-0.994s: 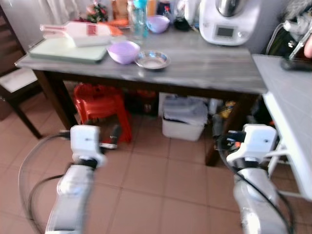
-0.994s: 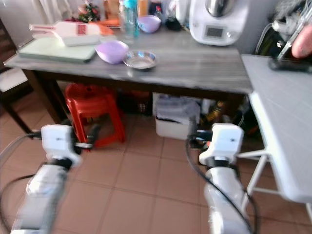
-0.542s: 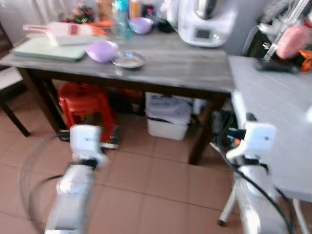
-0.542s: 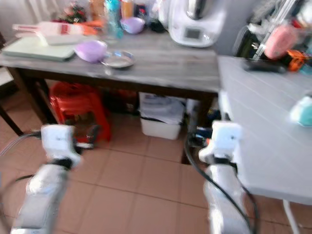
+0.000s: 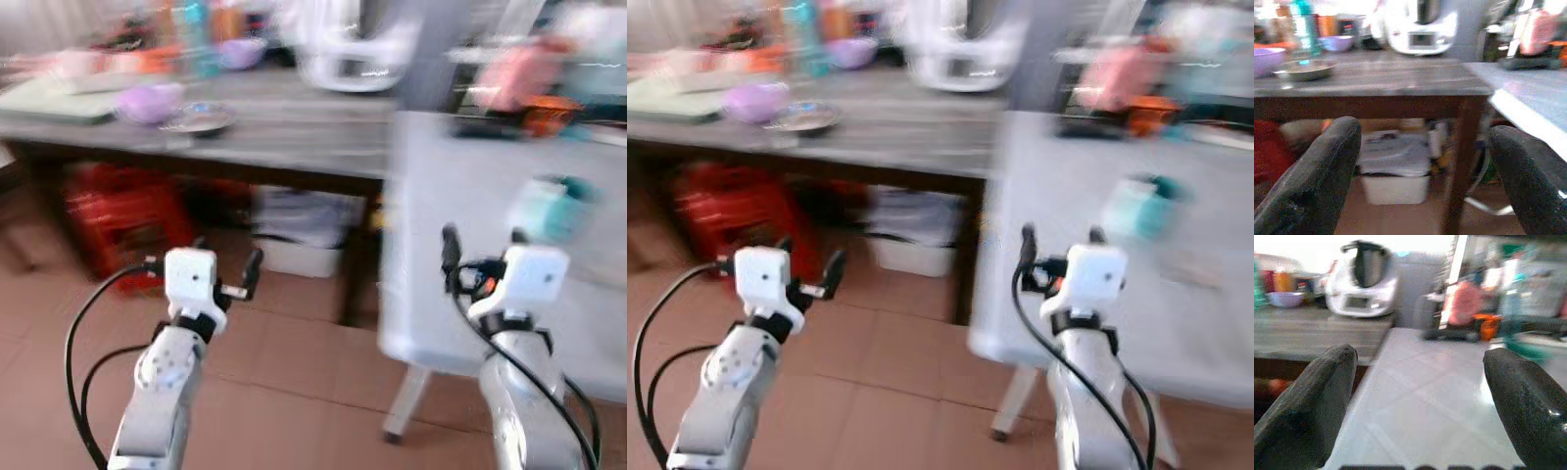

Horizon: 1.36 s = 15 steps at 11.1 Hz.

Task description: Setting the table

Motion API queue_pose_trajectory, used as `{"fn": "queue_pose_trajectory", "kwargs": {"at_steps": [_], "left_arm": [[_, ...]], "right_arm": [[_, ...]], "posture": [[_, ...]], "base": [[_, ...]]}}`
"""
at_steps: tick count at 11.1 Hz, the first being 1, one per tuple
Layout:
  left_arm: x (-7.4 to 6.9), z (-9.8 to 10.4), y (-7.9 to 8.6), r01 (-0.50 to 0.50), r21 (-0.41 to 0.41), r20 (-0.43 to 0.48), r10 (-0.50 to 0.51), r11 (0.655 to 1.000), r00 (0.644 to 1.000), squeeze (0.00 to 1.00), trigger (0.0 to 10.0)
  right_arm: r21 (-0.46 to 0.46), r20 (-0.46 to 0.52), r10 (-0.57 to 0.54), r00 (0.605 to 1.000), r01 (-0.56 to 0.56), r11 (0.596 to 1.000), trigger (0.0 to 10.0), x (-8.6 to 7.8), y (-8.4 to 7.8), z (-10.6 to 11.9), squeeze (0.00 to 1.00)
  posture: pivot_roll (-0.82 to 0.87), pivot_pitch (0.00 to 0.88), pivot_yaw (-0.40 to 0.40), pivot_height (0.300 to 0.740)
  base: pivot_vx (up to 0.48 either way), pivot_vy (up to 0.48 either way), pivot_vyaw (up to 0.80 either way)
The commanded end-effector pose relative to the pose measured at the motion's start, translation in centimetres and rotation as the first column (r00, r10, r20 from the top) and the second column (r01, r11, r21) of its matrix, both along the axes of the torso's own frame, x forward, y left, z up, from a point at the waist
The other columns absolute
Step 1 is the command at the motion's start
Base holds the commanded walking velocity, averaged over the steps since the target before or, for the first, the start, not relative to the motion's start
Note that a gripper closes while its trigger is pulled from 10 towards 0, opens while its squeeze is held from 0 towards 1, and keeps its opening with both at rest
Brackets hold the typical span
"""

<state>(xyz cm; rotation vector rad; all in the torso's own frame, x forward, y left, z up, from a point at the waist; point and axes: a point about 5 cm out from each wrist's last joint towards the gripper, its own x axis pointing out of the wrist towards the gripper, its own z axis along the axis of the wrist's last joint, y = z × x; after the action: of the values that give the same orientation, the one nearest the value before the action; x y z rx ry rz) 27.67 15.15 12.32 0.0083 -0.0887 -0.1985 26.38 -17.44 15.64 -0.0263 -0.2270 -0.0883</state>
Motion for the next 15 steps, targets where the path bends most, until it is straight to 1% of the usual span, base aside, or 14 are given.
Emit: {"fn": "queue_pose_trajectory", "kwargs": {"at_steps": [1,2,4,7,8,11,12,14,15], "left_arm": [[0.09,0.08,0.51,-0.011,0.007,-0.001,0.011,1.0,1.0,0.0,10.0],[0.07,0.06,0.51,-0.012,0.007,-0.001,0.012,1.0,1.0,0.0,10.0],[-0.06,-0.13,0.42,-0.013,0.014,-0.006,0.013,1.0,1.0,0.0,10.0],[0.14,-0.02,0.35,-0.012,0.017,-0.001,0.012,1.0,1.0,0.0,10.0],[0.12,0.0,0.25,-0.009,0.006,0.005,0.009,1.0,1.0,0.0,10.0],[0.16,0.14,0.21,0.016,0.016,0.013,-0.016,1.0,1.0,0.0,10.0],[-0.04,0.24,-0.01,0.058,-0.01,0.018,-0.057,0.998,0.998,0.0,10.0],[-0.04,0.27,-0.18,0.071,-0.019,0.021,-0.071,0.997,0.997,0.0,10.0],[-0.09,0.26,-0.28,0.08,-0.023,0.021,-0.08,0.997,0.997,0.0,10.0]], "right_arm": [[0.012,0.002,0.005,1.0,-0.005,1.0,10.0,0.04,0.4,-0.01,0.0],[0.014,0.002,0.006,1.0,-0.006,1.0,10.0,0.08,0.43,-0.01,0.0],[0.01,-0.004,0.004,1.0,-0.004,1.0,10.0,0.03,0.38,-0.15,0.0],[0.01,-0.003,0.004,1.0,-0.004,1.0,10.0,0.08,0.46,-0.12,0.0],[0.011,-0.003,0.005,1.0,-0.005,1.0,10.0,0.17,0.49,-0.1,0.0],[0.013,0.0,0.007,1.0,-0.007,1.0,10.0,0.55,0.54,0.08,0.0],[0.01,0.0,0.008,1.0,-0.008,1.0,10.0,0.54,0.57,0.07,0.0],[0.008,-0.003,0.007,1.0,-0.007,1.0,10.0,0.52,0.53,-0.02,0.0],[0.008,-0.004,0.009,1.0,-0.009,1.0,10.0,0.51,0.57,-0.01,0.0]], "posture": [[0.07,0.034,-0.005,0.74],[0.07,0.034,-0.005,0.74],[0.07,0.039,-0.005,0.74],[0.07,0.041,-0.005,0.74],[0.07,0.04,-0.004,0.74],[0.07,0.041,-0.004,0.74],[0.06,0.042,-0.004,0.74],[0.06,0.042,-0.004,0.74],[0.06,0.044,-0.003,0.74]], "base": [[0.0,-0.341,-0.58],[0.0,-0.334,-0.46],[0.0,-0.321,0.0],[0.0,-0.279,0.0],[0.0,0.0,0.0],[0.0,0.0,0.0],[0.0,0.0,0.0],[0.0,0.0,0.0],[0.247,0.0,0.0]]}}
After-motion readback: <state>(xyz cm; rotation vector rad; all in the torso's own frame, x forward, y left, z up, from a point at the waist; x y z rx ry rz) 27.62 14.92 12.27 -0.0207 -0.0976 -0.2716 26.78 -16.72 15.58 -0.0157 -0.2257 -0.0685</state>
